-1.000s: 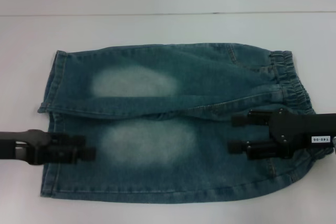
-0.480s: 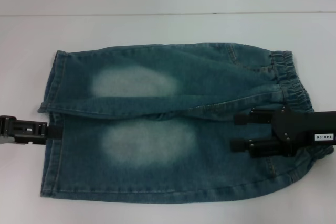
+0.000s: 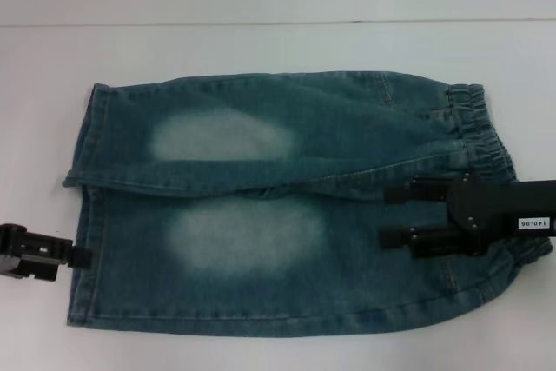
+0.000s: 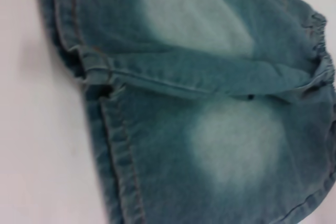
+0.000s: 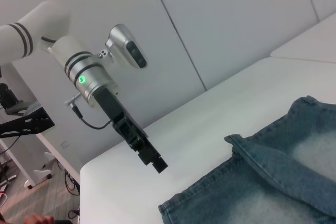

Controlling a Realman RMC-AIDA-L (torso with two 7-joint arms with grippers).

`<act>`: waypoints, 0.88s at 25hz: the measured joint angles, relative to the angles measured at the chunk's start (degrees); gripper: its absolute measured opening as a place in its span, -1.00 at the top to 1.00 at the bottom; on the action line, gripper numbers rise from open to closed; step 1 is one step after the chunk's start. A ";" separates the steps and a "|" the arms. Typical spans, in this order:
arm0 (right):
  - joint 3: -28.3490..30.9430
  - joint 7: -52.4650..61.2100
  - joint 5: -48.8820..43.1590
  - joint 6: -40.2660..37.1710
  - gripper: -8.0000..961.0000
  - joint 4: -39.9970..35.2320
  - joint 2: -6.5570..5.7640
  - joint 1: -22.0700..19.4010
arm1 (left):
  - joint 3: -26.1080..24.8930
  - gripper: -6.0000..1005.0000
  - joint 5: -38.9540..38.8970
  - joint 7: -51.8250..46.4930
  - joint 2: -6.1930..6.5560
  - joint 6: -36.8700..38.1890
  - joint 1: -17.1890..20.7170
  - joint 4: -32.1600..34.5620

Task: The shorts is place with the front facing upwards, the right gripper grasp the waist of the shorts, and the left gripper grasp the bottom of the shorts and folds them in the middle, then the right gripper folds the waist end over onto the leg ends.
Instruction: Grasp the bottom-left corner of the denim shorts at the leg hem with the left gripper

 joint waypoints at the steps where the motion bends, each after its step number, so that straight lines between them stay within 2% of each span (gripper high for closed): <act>1: 0.00 0.00 0.00 0.01 -0.79 0.01 0.00 0.05 | 0.05 -0.67 0.73 0.07 0.00 -0.06 0.00 -0.03; 8: 0.00 0.00 0.00 0.37 -0.78 0.05 0.16 0.30 | 1.49 -0.67 2.34 0.11 -0.29 -1.57 0.31 -0.43; 22: -0.03 -0.23 -0.22 0.64 -0.77 0.14 0.38 0.21 | 6.52 -0.67 3.91 -0.14 -0.55 -7.02 -0.44 -5.28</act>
